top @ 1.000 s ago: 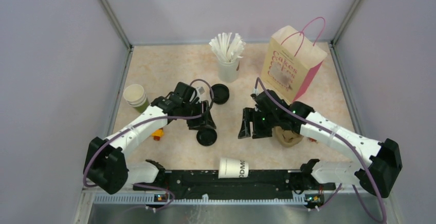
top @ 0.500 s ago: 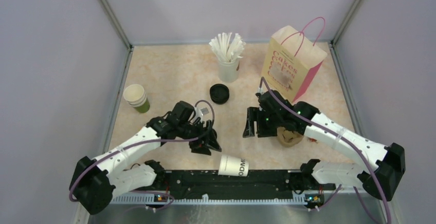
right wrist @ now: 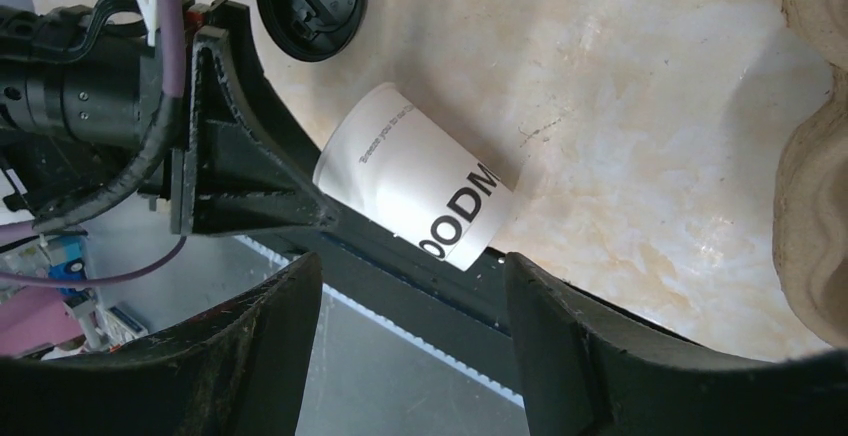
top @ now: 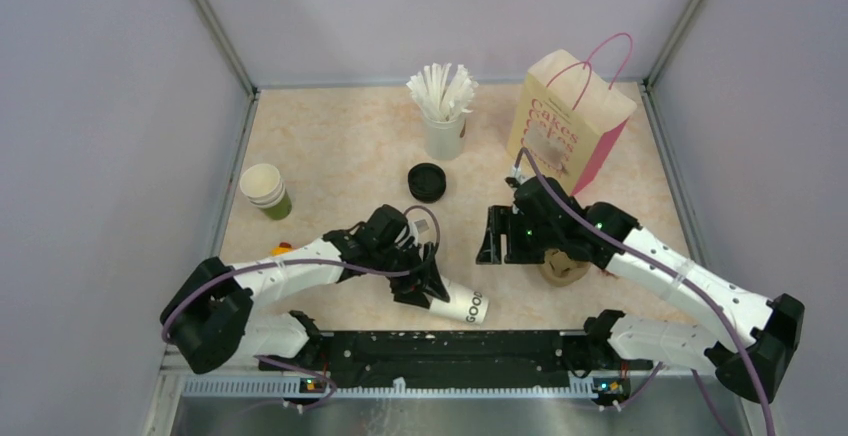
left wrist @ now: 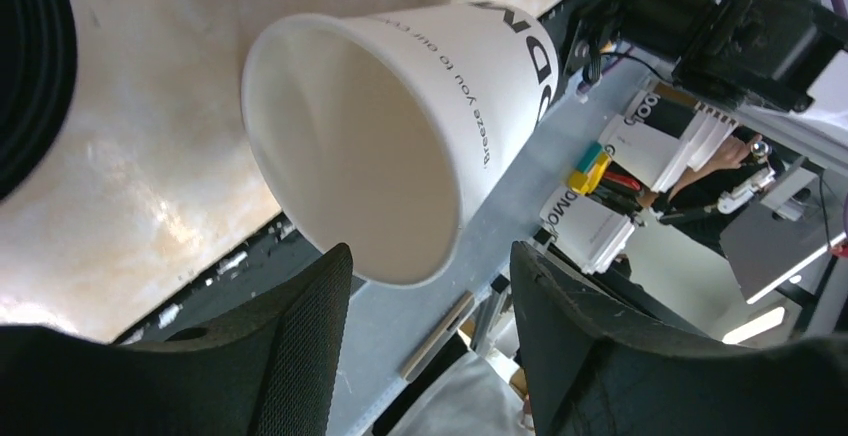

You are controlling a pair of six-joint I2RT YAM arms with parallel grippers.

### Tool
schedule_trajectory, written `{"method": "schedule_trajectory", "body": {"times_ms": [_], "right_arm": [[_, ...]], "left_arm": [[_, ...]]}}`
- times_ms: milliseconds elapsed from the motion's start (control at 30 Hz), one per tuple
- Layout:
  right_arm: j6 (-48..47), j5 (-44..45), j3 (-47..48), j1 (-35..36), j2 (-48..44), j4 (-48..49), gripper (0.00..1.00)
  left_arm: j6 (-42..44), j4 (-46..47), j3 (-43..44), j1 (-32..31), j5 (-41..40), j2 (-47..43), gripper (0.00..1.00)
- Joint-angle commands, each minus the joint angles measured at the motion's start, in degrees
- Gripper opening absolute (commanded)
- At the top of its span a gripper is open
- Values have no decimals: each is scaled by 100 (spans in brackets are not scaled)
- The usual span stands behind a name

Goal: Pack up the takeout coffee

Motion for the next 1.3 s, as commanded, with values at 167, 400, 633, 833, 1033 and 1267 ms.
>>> {"method": "schedule_trajectory", "body": {"times_ms": [167, 400, 633, 833, 1033, 1267], "right_arm": [[-80, 215, 131, 50, -364, -141, 66], [-134, 338, 186, 47, -440, -218, 66], [-116, 998, 571, 40, -708, -372, 66], [-65, 1587, 741, 23, -1162, -375, 66], [-219, 2010, 1025, 4, -1228, -540, 66], [-310, 2155, 1078, -4, -1272, -525, 66]], "left_arm": [[654, 583, 581, -46, -321, 602, 49], [972, -2, 1394, -56, -565, 591, 5], [1946, -2103, 3484, -282, -2249, 1072, 0], [2271, -3393, 4943, -861, -3335, 2255, 1], [2195, -4759, 6595, -1424, -4353, 3570, 0], [2125, -5417, 7283, -1750, -4615, 4304, 6]]}}
